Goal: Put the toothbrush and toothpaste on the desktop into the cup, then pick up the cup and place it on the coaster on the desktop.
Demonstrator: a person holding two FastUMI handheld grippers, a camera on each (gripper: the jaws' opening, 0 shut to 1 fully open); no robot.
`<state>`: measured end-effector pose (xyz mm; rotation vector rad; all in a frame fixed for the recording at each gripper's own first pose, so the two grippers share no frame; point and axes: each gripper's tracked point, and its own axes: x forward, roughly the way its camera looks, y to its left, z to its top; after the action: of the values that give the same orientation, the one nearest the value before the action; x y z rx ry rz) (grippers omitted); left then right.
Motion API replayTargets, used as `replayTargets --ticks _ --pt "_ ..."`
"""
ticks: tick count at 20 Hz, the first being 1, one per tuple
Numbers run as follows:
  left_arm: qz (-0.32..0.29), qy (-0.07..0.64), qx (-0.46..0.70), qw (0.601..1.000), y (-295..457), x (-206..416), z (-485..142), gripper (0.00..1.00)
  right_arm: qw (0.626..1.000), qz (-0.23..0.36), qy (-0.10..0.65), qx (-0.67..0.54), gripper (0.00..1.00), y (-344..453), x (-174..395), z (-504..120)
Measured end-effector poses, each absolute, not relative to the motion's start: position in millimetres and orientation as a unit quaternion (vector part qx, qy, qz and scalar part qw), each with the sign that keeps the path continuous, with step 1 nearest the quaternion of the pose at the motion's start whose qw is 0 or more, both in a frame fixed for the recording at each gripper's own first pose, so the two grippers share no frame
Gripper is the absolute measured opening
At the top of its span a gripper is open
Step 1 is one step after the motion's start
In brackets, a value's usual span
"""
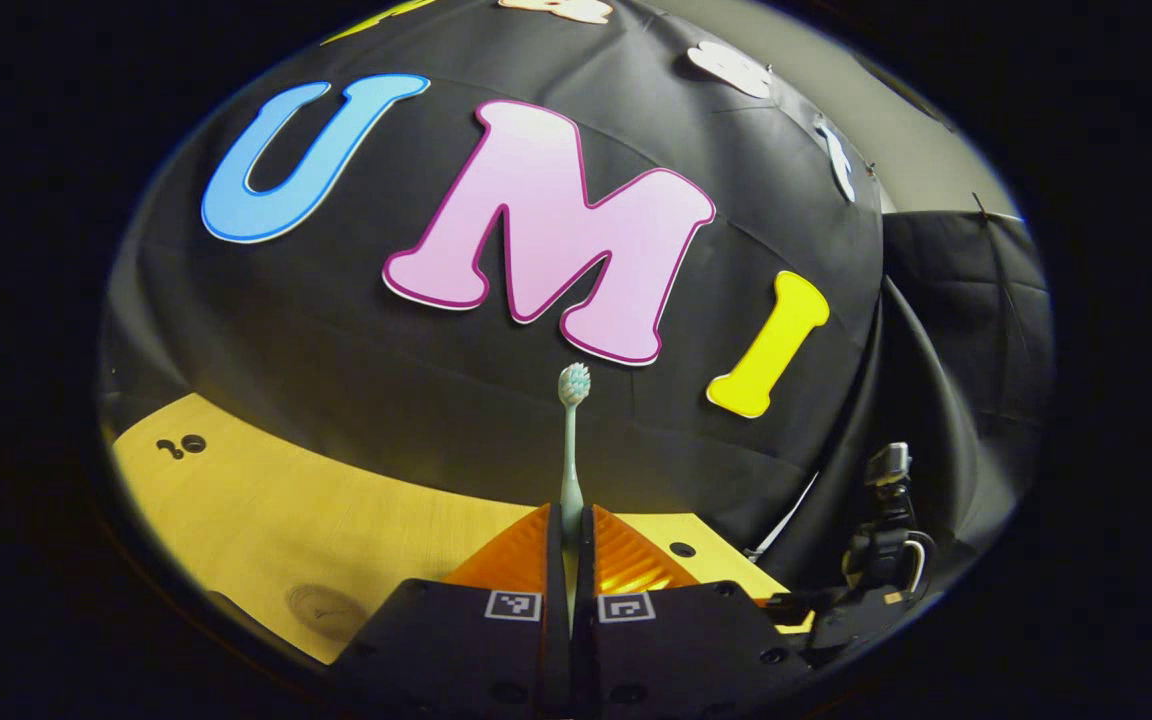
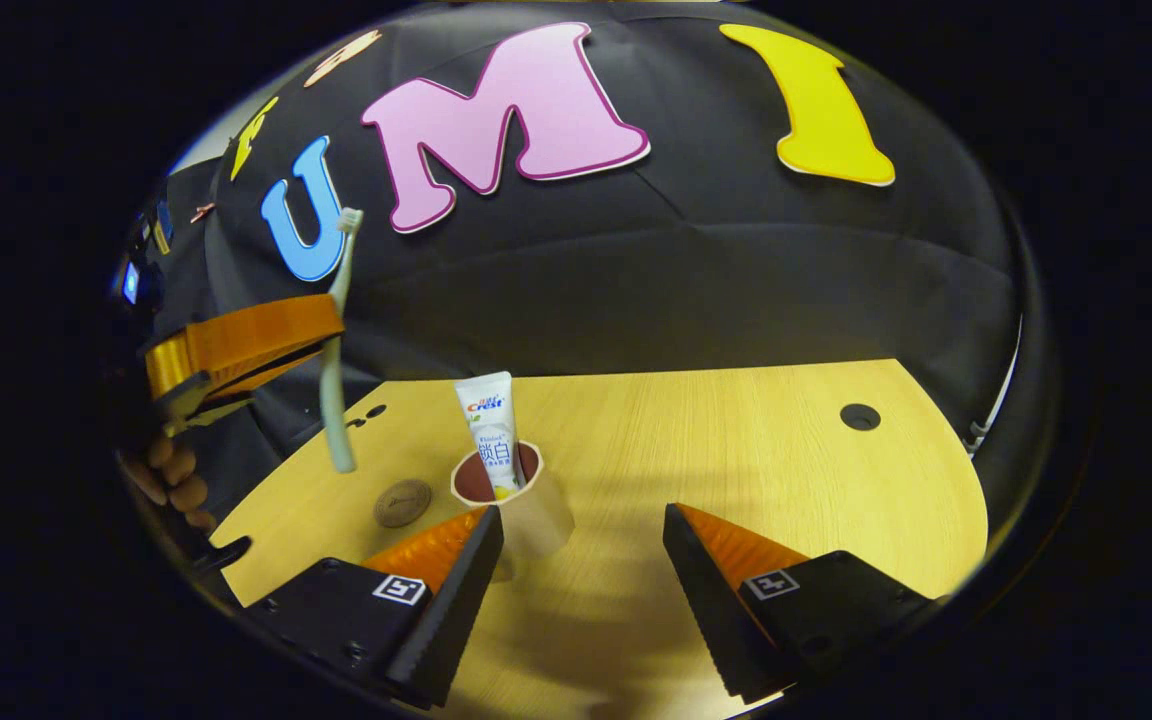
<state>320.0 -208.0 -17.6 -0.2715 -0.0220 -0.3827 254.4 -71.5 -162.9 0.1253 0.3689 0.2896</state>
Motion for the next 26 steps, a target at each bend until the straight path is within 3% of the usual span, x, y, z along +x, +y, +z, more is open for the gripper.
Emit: replayTargets --ticks 3,4,5,7,20,21,24,26 --pt "-0.19 -0.022 -0.137 0.972 -212.8 349.2 -30.7 0.06 0.973 0.128 0.185 0.052 0.98 -86.8 249.8 -170.3" --pt "-0.184 -0.03 -0.129 0.974 -210.9 356.7 -34.6 0.12 0.972 0.122 0.192 0.053 0.98 -90.4 250.7 -175.1" --pt "-0.18 -0.037 -0.12 0.976 -210.4 364.1 -39.6 0.07 0.971 0.119 0.2 0.056 0.98 -92.2 249.5 -181.3" --pt "-0.179 -0.041 -0.107 0.977 -213.6 372.9 -50.5 0.07 0.968 0.118 0.21 0.067 0.98 -91.3 249.6 -185.3" --pt "-0.155 -0.049 -0.03 0.986 -218.2 371.9 -105.4 0.15 0.966 0.128 0.217 0.048 0.98 -74.5 248.8 -194.2" --pt "-0.157 -0.042 -0.033 0.986 -218.3 368.4 -109.7 0.21 0.966 0.128 0.221 0.05 0.98 -74.5 247.3 -194.9" --pt "-0.148 -0.03 -0.032 0.988 -209.0 359.9 -113.3 0.65 0.965 0.125 0.224 0.052 0.98 -73.8 245.3 -194.7" --pt "-0.143 -0.027 -0.028 0.989 -201.3 350.9 -111.6 0.84 0.965 0.123 0.225 0.053 0.98 -73.6 244.6 -192.9"
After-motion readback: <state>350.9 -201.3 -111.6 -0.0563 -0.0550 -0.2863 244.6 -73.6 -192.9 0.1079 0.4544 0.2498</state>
